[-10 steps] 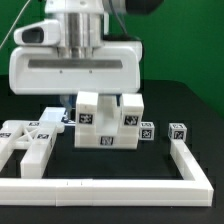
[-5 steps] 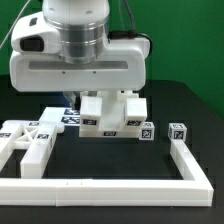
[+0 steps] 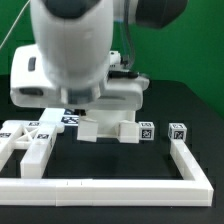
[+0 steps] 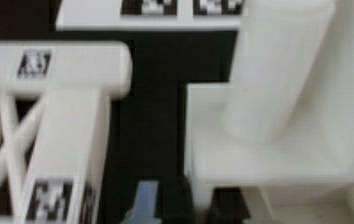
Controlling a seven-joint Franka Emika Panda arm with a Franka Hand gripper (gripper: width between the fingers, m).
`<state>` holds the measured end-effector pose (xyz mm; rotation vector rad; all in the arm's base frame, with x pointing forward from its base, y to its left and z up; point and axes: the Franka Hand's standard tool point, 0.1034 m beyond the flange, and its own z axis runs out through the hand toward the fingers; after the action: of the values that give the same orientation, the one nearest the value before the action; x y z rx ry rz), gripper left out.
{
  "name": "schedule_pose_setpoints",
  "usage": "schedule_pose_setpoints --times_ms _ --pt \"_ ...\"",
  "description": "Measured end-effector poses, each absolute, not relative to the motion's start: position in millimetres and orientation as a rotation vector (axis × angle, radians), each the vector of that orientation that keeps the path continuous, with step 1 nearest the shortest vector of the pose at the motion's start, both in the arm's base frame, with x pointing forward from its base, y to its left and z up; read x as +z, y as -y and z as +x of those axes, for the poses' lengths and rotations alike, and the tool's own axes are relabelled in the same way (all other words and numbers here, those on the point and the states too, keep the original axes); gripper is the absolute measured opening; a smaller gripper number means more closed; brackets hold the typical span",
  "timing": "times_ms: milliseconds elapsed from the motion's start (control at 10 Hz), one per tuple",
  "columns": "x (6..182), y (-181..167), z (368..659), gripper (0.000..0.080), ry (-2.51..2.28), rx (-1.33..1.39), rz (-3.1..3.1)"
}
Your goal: Assemble chair
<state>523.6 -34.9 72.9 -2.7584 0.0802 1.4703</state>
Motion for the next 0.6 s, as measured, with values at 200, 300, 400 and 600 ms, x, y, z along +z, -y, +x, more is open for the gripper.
schedule_pose_setpoints --times_ms 200,300,400,600 --pt "66.6 36.7 536.4 0.0034 -0.074 1.416 -2.796" --pt "66.7 37.4 535.5 0.0034 -0.076 1.416 -2.795" --pt "64.7 38.6 531.0 0.0034 -0.09 1.447 -2.778" --pt "52.0 46.6 522.1 0.0034 -0.166 1.567 -2.726"
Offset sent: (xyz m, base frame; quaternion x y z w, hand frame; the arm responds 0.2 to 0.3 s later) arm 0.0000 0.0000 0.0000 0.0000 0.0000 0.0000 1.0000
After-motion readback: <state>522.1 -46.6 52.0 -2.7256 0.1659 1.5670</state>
